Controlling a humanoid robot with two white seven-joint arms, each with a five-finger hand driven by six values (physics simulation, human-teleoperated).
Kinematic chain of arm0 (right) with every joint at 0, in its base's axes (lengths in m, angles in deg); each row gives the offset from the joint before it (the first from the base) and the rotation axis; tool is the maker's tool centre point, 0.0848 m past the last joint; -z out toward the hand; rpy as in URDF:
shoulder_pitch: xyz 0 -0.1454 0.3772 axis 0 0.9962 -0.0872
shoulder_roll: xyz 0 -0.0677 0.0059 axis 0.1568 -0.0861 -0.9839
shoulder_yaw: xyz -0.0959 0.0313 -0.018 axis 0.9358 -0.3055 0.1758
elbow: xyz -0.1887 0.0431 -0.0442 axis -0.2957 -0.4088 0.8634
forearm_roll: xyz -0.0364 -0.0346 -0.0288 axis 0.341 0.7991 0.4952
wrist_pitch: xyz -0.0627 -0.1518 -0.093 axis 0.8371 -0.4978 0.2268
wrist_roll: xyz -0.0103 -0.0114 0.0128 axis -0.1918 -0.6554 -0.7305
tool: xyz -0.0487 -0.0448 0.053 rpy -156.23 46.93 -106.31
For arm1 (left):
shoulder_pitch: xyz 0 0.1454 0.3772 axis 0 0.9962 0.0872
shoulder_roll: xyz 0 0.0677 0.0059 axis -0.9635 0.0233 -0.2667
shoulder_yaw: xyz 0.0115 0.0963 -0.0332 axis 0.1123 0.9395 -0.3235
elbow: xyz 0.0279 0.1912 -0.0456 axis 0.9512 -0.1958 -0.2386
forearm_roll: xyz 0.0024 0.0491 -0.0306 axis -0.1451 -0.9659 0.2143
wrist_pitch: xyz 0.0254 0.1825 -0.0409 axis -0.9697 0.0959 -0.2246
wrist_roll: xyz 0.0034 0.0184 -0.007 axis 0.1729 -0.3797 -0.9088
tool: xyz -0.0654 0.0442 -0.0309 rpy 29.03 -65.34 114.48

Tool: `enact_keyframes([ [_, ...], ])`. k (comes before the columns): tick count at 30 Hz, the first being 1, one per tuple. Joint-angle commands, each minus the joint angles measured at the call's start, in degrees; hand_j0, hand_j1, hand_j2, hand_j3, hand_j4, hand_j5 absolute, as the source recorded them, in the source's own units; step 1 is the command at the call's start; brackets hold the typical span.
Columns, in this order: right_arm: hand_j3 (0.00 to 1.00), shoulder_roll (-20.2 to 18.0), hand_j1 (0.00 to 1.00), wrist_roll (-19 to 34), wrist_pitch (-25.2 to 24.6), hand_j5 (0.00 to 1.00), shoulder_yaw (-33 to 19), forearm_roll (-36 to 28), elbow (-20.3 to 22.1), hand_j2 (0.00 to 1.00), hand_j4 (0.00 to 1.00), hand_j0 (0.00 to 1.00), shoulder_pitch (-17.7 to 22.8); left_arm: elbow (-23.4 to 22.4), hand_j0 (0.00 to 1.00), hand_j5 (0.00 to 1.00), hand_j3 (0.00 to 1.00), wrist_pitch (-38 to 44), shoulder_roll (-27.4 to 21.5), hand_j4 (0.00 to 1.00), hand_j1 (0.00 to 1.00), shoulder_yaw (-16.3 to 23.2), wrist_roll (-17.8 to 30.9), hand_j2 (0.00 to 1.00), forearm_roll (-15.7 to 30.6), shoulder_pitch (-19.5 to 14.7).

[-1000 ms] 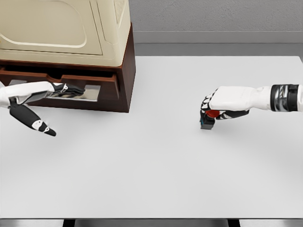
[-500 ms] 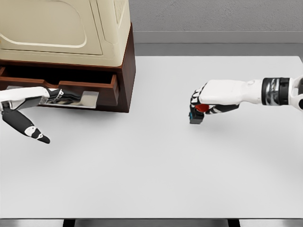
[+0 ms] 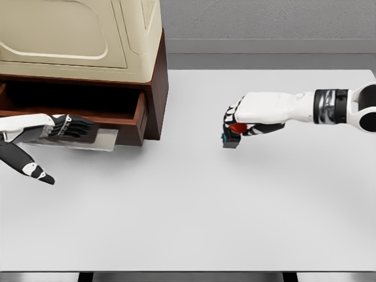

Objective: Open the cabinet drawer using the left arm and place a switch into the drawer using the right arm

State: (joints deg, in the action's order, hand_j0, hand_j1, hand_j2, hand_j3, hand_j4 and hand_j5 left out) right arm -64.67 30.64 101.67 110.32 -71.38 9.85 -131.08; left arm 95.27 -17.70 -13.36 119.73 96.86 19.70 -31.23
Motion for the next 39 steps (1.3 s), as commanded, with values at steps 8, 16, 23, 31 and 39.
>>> enact_keyframes([
  [8, 0.47, 2.4, 0.47, 0.0, -0.3, 0.47, 0.0, -0.3, 0.0, 0.47, 0.47, 0.47, -1.3, -0.9, 1.00, 1.00, 1.00, 0.2, -0.3, 1.00, 1.00, 1.1, -0.3, 1.00, -7.5, 0.0],
  [16, 0.47, 4.1, 0.47, 0.0, -0.3, 0.47, 0.0, -0.7, 0.0, 0.47, 0.47, 0.47, -2.9, -0.9, 1.00, 1.00, 1.00, 0.0, -0.4, 1.00, 1.00, 1.0, -0.3, 1.00, -7.5, 0.0],
  [23, 0.47, 6.2, 0.47, 0.0, -0.6, 0.47, 0.0, -0.8, 0.0, 0.47, 0.47, 0.47, -4.6, -0.9, 1.00, 1.00, 1.00, 0.0, -0.4, 1.00, 1.00, 0.9, -0.3, 1.00, -7.5, 0.0],
  [31, 0.47, 8.5, 0.47, 0.0, -2.5, 0.47, 0.7, -0.9, -0.1, 0.47, 0.47, 0.47, -6.9, -0.9, 1.00, 1.00, 1.00, 0.0, -0.4, 1.00, 1.00, 0.9, -0.3, 1.00, -7.1, 0.0],
  [39, 0.47, 9.2, 0.47, 0.0, -2.5, 0.47, 1.5, -3.4, 0.1, 0.47, 0.47, 0.47, -9.6, -0.9, 1.00, 1.00, 1.00, -0.1, -0.4, 1.00, 1.00, 0.9, -0.3, 1.00, -7.0, 0.0],
])
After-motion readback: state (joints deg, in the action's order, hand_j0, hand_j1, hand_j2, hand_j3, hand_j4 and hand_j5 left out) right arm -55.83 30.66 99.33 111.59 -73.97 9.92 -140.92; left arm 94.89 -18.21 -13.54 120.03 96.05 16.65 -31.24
